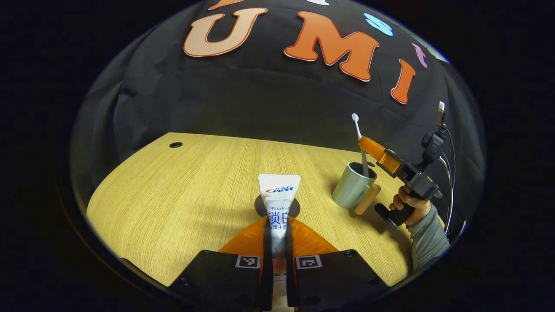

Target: Put the toothbrush and toothpaste on the desktop into the cup, then pick up the cup and place it on the coaster on the desktop.

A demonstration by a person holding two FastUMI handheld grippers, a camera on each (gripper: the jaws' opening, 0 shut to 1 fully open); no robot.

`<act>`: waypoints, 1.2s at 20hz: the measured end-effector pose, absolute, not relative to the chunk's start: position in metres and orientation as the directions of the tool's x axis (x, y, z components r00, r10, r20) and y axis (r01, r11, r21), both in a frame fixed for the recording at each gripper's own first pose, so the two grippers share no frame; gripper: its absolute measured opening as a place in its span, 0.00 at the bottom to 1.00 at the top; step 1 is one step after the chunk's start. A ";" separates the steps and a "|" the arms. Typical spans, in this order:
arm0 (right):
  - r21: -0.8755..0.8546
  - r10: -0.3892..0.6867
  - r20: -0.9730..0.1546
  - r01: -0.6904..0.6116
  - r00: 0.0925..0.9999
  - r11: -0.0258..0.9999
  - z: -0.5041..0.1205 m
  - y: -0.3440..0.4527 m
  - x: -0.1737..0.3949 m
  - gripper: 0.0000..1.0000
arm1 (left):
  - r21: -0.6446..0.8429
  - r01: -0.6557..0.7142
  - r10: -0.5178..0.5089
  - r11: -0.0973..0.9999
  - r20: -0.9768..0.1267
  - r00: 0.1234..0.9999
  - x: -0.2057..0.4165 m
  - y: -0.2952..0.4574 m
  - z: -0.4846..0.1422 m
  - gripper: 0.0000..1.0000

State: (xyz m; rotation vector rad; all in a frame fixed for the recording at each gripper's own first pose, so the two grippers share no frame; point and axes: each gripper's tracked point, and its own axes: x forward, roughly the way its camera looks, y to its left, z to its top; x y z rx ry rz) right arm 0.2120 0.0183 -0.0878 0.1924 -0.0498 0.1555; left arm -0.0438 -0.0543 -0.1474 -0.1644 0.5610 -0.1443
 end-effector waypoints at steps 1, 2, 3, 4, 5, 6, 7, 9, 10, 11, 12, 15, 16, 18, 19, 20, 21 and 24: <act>0.174 0.145 0.060 -0.153 0.988 0.973 -0.090 0.018 0.211 0.04 | -0.192 0.094 -0.182 0.977 -0.513 0.839 -0.043 -0.056 -0.144 0.16; 0.160 0.137 0.049 -0.143 0.989 0.977 -0.093 0.017 0.211 0.04 | -0.190 0.095 -0.181 0.977 -0.509 0.842 -0.042 -0.058 -0.140 0.15; 0.149 0.132 0.036 -0.136 0.991 0.980 -0.098 0.016 0.211 0.05 | -0.188 0.097 -0.181 0.977 -0.506 0.843 -0.042 -0.058 -0.135 0.16; 0.140 0.135 0.020 -0.136 0.991 0.981 -0.101 0.018 0.209 0.05 | -0.181 0.092 -0.172 0.979 -0.504 0.846 -0.044 -0.056 -0.131 0.16; 0.136 0.140 0.010 -0.140 0.990 0.981 -0.104 0.019 0.207 0.06 | -0.174 0.087 -0.164 0.981 -0.501 0.849 -0.043 -0.054 -0.125 0.16; 0.134 0.141 0.006 -0.140 0.990 0.981 -0.105 0.019 0.204 0.06 | -0.174 0.083 -0.161 0.981 -0.499 0.851 -0.040 -0.052 -0.123 0.16; 0.131 0.144 0.007 -0.143 0.990 0.981 -0.104 0.020 0.202 0.06 | -0.176 0.082 -0.160 0.981 -0.496 0.853 -0.039 -0.052 -0.121 0.16; 0.109 0.148 0.015 -0.149 0.989 0.983 -0.101 0.022 0.197 0.06 | -0.169 0.077 -0.152 0.983 -0.494 0.856 -0.033 -0.058 -0.125 0.16; 0.097 0.149 0.018 -0.150 0.989 0.984 -0.100 0.023 0.194 0.06 | -0.167 0.079 -0.152 0.983 -0.491 0.858 -0.031 -0.060 -0.124 0.16; 0.084 0.148 0.022 -0.149 0.989 0.985 -0.099 0.022 0.192 0.06 | -0.165 0.084 -0.155 0.983 -0.486 0.860 -0.027 -0.062 -0.123 0.15; 0.074 0.152 0.020 -0.153 0.988 0.986 -0.098 0.023 0.189 0.06 | -0.163 0.086 -0.156 0.983 -0.481 0.863 -0.024 -0.063 -0.122 0.16; 0.049 0.169 -0.023 -0.167 0.985 0.985 -0.106 0.024 0.180 0.06 | -0.165 0.103 -0.169 0.981 -0.466 0.868 -0.008 -0.077 -0.113 0.15; 0.048 0.176 -0.043 -0.174 0.983 0.984 -0.109 0.024 0.175 0.06 | -0.171 0.110 -0.178 0.979 -0.455 0.873 0.001 -0.084 -0.106 0.16; 0.078 0.204 -0.048 -0.200 0.978 0.977 -0.104 0.026 0.164 0.08 | -0.175 0.128 -0.192 0.976 -0.427 0.883 0.021 -0.095 -0.101 0.16; 0.086 0.209 -0.047 -0.204 0.977 0.975 -0.101 0.024 0.159 0.10 | -0.172 0.136 -0.197 0.976 -0.421 0.885 0.029 -0.098 -0.101 0.16; 0.086 0.207 -0.047 -0.203 0.977 0.976 -0.101 0.021 0.154 0.12 | -0.169 0.144 -0.203 0.975 -0.413 0.888 0.036 -0.099 -0.103 0.16; 0.080 0.199 -0.047 -0.194 0.979 0.978 -0.099 0.016 0.150 0.16 | -0.168 0.151 -0.208 0.974 -0.407 0.889 0.044 -0.100 -0.103 0.15; 0.062 0.186 -0.040 -0.183 0.982 0.981 -0.093 0.003 0.135 0.28 | -0.181 0.175 -0.234 0.968 -0.389 0.891 0.066 -0.110 -0.112 0.16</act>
